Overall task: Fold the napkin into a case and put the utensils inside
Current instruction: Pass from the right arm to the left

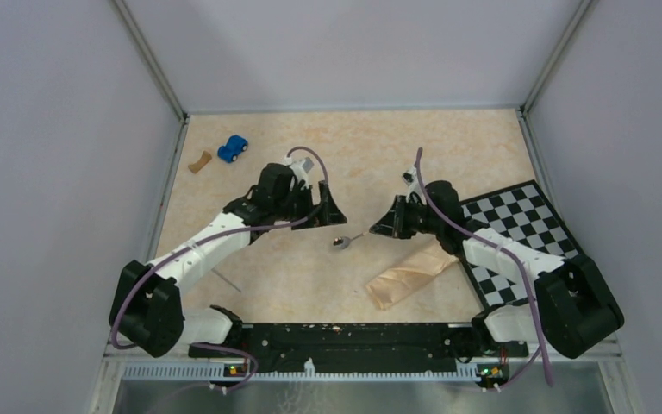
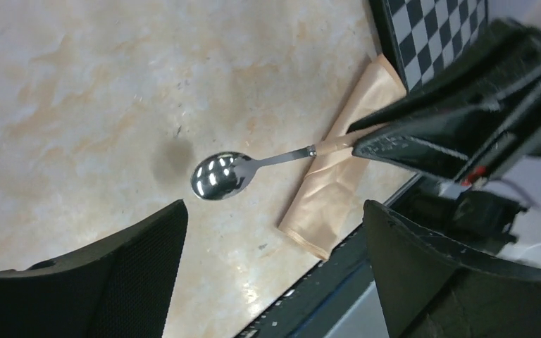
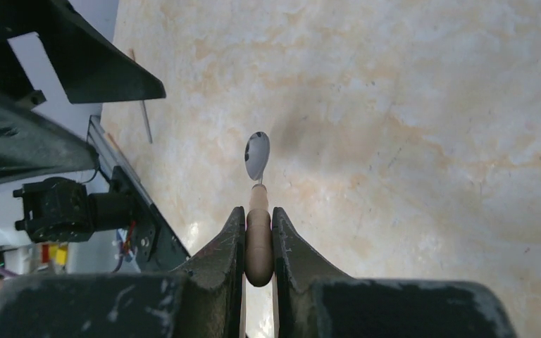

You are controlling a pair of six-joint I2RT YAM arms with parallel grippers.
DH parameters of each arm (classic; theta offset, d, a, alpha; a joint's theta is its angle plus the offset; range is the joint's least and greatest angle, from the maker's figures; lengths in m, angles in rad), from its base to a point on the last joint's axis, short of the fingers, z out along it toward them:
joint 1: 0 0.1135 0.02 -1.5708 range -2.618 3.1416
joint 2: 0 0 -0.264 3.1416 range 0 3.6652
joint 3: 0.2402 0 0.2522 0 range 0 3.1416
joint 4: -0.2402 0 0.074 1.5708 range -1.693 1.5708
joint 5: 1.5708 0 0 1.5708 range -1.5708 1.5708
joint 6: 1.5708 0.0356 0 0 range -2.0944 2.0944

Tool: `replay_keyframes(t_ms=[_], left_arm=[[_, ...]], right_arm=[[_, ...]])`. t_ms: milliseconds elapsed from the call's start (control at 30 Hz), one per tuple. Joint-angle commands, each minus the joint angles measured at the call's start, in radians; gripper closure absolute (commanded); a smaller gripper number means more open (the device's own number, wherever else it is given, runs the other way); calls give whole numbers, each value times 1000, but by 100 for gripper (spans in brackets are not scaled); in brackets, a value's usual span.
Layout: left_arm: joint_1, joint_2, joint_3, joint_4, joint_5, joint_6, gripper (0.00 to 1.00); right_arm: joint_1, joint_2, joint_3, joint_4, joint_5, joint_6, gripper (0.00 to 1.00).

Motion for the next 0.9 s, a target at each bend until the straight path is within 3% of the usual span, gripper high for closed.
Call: replay_keyframes(t_ms=[0,200,400,567,633,867], left_arm=[[-91,19,101,-65,-34,336,4],[-163,53,138,-86,18,440,19],[-319,87,187,-128,-161,513,38],[-433,63,163,-68,-192,561,52],[-438,59,152,-74,-199,567,52],[-443,23,126,-100,-244,577,68]], right_arm=[[-44,12,72,-88,-252,-16,100],[-45,-6,89,-135,-326,-13,100],[-44,-17,63,-97,-381,29,100],[-56,-45,22,-75,-405,73,100],[-61,-52,9,-51,-426,94,100],[-63,-72,-11,-52,-438,101,100]])
